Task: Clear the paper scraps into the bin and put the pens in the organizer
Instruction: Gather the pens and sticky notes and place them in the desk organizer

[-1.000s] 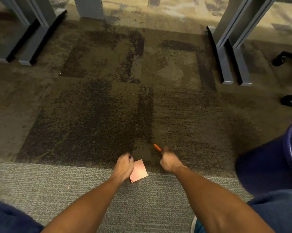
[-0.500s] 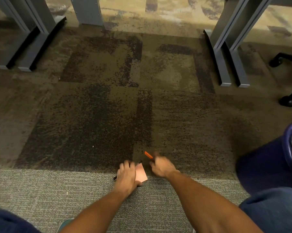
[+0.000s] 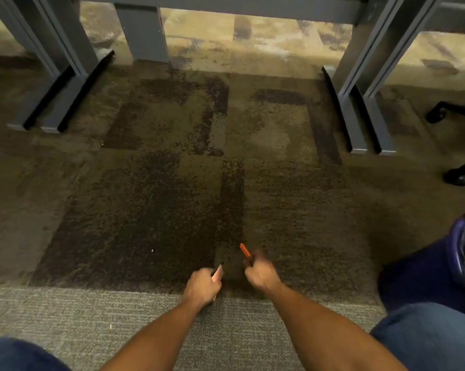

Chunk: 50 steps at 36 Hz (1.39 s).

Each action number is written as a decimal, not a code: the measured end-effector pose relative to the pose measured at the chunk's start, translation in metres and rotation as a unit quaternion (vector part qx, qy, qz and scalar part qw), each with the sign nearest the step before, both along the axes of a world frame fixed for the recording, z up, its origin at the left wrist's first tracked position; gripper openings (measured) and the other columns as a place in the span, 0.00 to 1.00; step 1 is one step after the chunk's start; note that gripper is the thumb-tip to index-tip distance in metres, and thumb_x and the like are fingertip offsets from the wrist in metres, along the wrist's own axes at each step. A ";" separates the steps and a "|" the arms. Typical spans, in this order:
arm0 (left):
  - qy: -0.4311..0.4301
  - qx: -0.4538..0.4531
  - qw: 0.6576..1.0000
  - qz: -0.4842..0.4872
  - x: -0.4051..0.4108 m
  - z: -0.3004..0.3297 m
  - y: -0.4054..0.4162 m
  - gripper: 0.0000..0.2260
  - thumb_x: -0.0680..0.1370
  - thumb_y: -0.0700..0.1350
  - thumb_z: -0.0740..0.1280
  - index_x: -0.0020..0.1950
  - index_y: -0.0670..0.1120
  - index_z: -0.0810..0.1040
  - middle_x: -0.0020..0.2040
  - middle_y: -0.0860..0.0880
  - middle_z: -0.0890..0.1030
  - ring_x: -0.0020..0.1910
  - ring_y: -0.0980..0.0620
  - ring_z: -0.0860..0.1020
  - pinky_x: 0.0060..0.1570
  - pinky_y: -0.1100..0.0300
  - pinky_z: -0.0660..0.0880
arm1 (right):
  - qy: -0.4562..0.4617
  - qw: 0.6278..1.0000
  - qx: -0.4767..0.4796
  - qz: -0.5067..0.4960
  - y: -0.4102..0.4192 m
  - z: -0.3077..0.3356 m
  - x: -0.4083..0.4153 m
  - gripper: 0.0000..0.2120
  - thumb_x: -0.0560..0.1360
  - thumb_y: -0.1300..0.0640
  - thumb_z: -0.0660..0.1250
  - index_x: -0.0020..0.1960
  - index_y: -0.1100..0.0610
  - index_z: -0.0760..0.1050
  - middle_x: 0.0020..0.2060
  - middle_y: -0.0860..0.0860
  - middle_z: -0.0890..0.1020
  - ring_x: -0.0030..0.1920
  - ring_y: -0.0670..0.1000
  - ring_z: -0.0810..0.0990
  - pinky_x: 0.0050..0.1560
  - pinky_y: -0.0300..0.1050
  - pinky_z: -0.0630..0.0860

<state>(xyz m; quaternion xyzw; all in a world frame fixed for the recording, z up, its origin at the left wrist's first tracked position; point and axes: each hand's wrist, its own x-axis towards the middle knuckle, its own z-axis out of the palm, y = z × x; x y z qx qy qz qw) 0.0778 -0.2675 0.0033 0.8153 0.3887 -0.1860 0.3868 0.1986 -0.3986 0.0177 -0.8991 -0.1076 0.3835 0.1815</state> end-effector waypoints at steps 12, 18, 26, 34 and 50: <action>-0.015 -0.100 0.995 -0.015 0.015 0.065 0.023 0.10 0.78 0.38 0.59 0.38 0.49 0.69 0.38 0.50 0.77 0.40 0.50 0.74 0.38 0.56 0.66 | 0.050 0.957 0.085 -0.272 0.025 0.051 -0.005 0.12 0.79 0.50 0.64 0.58 0.56 0.75 0.54 0.59 0.82 0.58 0.61 0.79 0.55 0.46 0.74; -0.099 -0.135 0.984 0.064 0.014 0.143 0.017 0.08 0.81 0.50 0.62 0.47 0.47 0.71 0.34 0.50 0.82 0.33 0.56 0.79 0.37 0.62 0.75 | 0.074 0.927 0.158 -0.332 0.036 0.129 -0.026 0.11 0.80 0.46 0.63 0.45 0.53 0.72 0.42 0.51 0.80 0.50 0.56 0.80 0.47 0.46 0.71; -0.113 -0.185 0.960 0.175 0.014 0.266 0.015 0.19 0.77 0.35 0.55 0.62 0.54 0.68 0.39 0.45 0.78 0.33 0.52 0.78 0.32 0.58 0.79 | 0.129 0.879 0.219 -0.404 0.029 0.247 -0.057 0.15 0.81 0.46 0.61 0.40 0.54 0.71 0.33 0.48 0.71 0.34 0.48 0.69 0.38 0.44 0.65; -0.094 -0.228 0.932 0.264 0.014 0.425 0.011 0.25 0.74 0.29 0.53 0.70 0.44 0.68 0.34 0.41 0.76 0.26 0.50 0.70 0.22 0.61 0.67 | 0.123 0.883 0.198 -0.409 0.003 0.397 -0.051 0.18 0.81 0.43 0.60 0.43 0.57 0.73 0.32 0.51 0.71 0.32 0.50 0.70 0.35 0.43 0.64; -0.182 -0.196 0.935 0.232 0.046 0.717 0.001 0.13 0.83 0.48 0.57 0.54 0.41 0.75 0.32 0.42 0.76 0.23 0.54 0.70 0.17 0.67 0.62 | 0.077 0.877 0.295 -0.372 -0.032 0.655 -0.004 0.21 0.78 0.42 0.66 0.39 0.59 0.76 0.29 0.52 0.71 0.33 0.51 0.70 0.35 0.46 0.64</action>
